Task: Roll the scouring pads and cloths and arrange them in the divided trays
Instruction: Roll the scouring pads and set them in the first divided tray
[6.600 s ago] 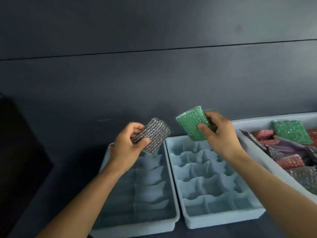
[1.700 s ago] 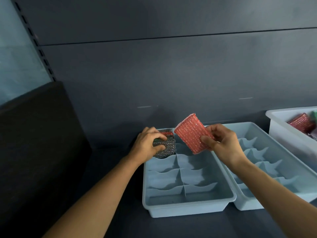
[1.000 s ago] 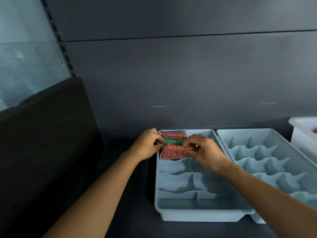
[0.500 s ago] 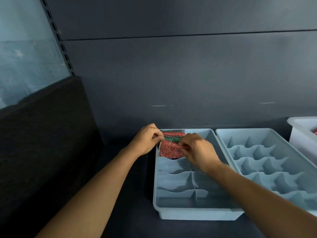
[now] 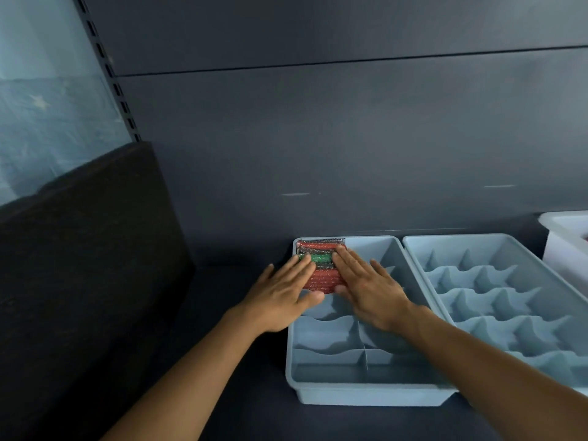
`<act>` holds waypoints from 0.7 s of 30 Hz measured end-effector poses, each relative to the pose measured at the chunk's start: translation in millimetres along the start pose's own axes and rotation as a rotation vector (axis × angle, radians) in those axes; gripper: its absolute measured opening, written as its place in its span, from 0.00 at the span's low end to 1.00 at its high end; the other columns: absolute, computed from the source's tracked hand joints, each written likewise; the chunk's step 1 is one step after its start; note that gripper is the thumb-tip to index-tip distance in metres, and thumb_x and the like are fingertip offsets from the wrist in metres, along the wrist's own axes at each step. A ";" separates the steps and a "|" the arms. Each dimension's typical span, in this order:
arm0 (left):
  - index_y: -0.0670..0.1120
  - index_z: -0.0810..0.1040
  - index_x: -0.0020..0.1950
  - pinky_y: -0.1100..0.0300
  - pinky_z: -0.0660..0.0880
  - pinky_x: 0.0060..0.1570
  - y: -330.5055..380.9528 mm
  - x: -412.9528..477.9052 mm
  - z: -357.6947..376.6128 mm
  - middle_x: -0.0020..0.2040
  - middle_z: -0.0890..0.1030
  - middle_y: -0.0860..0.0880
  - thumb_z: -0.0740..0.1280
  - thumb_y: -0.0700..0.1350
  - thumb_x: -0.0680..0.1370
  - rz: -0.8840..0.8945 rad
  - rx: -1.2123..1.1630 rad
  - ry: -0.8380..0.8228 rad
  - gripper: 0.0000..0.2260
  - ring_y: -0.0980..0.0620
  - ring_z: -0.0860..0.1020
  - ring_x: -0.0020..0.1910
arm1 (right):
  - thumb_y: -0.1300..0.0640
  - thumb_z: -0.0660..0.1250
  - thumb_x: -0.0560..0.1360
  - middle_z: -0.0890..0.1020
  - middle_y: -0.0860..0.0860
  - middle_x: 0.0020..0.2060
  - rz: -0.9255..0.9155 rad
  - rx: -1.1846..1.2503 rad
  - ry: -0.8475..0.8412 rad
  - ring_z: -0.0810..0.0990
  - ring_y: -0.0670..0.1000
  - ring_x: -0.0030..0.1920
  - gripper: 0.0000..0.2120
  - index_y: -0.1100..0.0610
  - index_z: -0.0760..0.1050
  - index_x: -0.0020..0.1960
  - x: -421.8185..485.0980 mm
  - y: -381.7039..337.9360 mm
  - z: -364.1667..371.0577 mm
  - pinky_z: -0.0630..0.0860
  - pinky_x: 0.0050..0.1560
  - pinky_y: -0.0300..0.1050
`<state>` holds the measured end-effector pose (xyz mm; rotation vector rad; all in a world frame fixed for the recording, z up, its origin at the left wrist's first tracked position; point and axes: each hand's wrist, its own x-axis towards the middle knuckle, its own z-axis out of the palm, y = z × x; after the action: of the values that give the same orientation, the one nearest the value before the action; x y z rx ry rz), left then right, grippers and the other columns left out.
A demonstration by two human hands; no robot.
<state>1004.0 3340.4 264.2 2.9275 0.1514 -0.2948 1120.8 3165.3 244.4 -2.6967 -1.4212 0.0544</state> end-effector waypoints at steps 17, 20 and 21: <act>0.51 0.78 0.64 0.64 0.70 0.58 208.7 75.9 -46.1 0.48 0.82 0.62 0.67 0.49 0.79 0.340 -0.571 0.405 0.13 0.58 0.80 0.52 | 0.58 0.68 0.75 0.85 0.50 0.48 0.436 0.362 0.599 0.81 0.50 0.49 0.09 0.54 0.82 0.54 -137.9 172.0 -120.7 0.75 0.55 0.45; 0.51 0.78 0.63 0.63 0.73 0.55 274.9 103.0 -47.0 0.48 0.81 0.61 0.66 0.48 0.79 0.426 -0.625 0.341 0.13 0.57 0.81 0.51 | 0.60 0.68 0.74 0.84 0.46 0.43 0.603 0.367 0.572 0.82 0.51 0.46 0.08 0.51 0.82 0.50 -176.2 243.1 -126.6 0.77 0.53 0.46; 0.49 0.79 0.63 0.62 0.74 0.54 294.4 113.4 -46.8 0.48 0.82 0.60 0.66 0.47 0.79 0.451 -0.637 0.319 0.12 0.55 0.81 0.51 | 0.60 0.68 0.74 0.83 0.46 0.40 0.642 0.352 0.559 0.83 0.52 0.45 0.08 0.48 0.82 0.47 -187.5 265.7 -127.6 0.78 0.51 0.48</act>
<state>1158.8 3071.9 339.6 2.2645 -0.3124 0.2503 1242.5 2853.0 343.0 -2.4609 -0.3373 -0.3400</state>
